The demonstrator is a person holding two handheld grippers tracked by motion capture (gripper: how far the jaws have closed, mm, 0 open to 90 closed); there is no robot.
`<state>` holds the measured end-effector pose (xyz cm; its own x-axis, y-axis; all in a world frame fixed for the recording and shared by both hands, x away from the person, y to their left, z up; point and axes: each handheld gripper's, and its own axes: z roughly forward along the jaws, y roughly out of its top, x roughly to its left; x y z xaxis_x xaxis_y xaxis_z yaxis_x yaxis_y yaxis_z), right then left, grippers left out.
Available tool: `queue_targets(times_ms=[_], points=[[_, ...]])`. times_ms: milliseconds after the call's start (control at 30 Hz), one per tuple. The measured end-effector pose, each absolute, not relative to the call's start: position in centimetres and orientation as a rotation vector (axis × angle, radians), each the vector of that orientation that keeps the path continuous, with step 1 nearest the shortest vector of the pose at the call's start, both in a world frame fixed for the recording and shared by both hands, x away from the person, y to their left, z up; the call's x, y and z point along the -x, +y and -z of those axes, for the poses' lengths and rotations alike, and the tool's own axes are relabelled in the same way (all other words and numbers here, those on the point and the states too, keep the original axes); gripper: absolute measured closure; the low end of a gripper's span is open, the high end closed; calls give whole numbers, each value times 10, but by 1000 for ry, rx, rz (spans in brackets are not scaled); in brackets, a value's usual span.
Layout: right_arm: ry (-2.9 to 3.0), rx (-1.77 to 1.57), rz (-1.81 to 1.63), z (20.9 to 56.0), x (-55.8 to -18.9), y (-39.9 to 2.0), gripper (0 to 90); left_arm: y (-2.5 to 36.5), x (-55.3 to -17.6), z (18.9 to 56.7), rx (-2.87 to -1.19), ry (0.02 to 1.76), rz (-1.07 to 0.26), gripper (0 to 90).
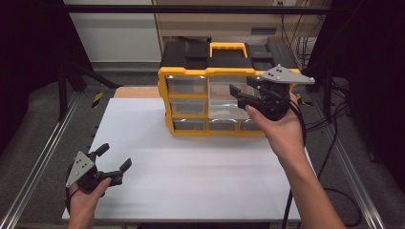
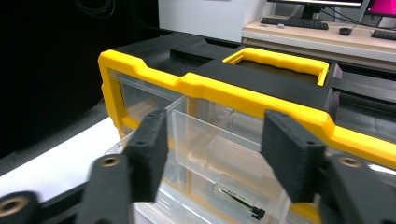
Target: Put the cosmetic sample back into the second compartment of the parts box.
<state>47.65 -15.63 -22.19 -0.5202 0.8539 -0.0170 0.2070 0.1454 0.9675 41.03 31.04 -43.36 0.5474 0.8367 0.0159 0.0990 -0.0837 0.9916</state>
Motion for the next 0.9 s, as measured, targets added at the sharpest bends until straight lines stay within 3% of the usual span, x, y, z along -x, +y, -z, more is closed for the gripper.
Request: queue_targets(times_ms=[433, 900], points=[[1808, -1063, -1426, 222, -472, -156, 104, 310, -410, 434, -1553, 827, -749, 21], [1801, -1035, -1450, 231, -452, -162, 59, 310, -410, 434, -1555, 828, -750, 21]])
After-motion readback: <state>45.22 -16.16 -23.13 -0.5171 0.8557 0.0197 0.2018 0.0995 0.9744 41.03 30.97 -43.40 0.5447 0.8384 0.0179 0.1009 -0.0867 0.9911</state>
